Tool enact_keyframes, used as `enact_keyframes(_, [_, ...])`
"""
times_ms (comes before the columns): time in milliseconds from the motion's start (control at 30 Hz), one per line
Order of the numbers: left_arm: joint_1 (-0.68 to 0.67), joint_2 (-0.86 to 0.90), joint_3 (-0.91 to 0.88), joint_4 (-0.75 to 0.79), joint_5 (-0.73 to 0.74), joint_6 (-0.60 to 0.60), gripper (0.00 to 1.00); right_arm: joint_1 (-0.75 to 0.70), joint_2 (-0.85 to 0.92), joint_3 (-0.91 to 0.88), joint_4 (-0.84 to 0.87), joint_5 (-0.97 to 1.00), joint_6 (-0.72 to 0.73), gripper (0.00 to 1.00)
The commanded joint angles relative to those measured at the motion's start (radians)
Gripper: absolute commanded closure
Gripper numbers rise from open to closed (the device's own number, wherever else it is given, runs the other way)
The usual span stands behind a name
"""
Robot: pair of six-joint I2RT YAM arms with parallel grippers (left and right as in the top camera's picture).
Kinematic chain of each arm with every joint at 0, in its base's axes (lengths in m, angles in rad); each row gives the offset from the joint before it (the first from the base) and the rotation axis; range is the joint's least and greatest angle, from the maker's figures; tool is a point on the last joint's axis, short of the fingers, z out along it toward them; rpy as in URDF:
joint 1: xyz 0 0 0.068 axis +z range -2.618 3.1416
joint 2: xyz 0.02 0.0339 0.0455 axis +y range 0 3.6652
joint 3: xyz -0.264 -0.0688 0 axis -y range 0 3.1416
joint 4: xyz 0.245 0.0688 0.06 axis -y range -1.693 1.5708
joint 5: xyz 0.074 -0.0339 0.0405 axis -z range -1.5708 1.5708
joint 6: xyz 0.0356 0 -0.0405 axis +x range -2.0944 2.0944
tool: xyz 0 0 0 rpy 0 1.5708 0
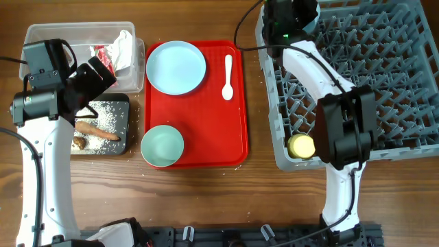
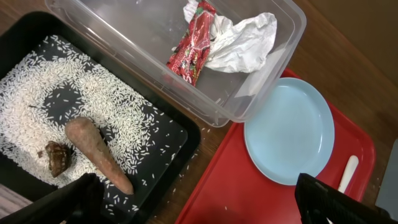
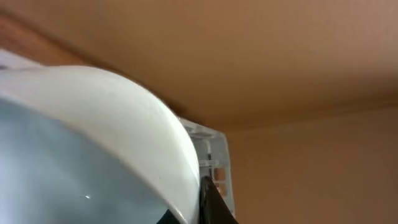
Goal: Sort waste into correct bins and load items into the dishwasher rack
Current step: 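Carry the blue bowl into the dish rack and release it, then grasp the mint bowl on the red tray with the right gripper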
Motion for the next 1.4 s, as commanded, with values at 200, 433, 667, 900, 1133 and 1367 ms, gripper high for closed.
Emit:
enact_keyframes(200, [-0.003,-0.006,0.012,0.002,0.004,0.012,0.00,0.046,0.021,-0.007,-0.144,-0.025,0.084,0.94])
enact_keyframes(433, [-0.003,-0.006,0.012,0.002,0.004,0.012,0.00,0.120,0.021,-0.007,-0.141,-0.021,0.076,0.00])
enact_keyframes(667, [-0.003,-0.006,0.012,0.002,0.004,0.012,0.00,0.182,-0.003,-0.007,-0.096,-0.017,0.077,0.00])
enact_keyframes(900, [-0.003,-0.006,0.012,0.002,0.004,0.012,0.00,0.248,-0.143,-0.007,-0.142,-0.112,0.328,0.00])
enact_keyframes(1133, [-0.003,-0.006,0.012,0.002,0.004,0.012,0.00,0.315,-0.168,-0.008,-0.589,-1.443,0.874,0.04])
enact_keyframes(1367, [-0.003,-0.006,0.012,0.002,0.004,0.012,0.00,0.365,-0.151,-0.147,-0.572,-1.360,1.216,0.29])
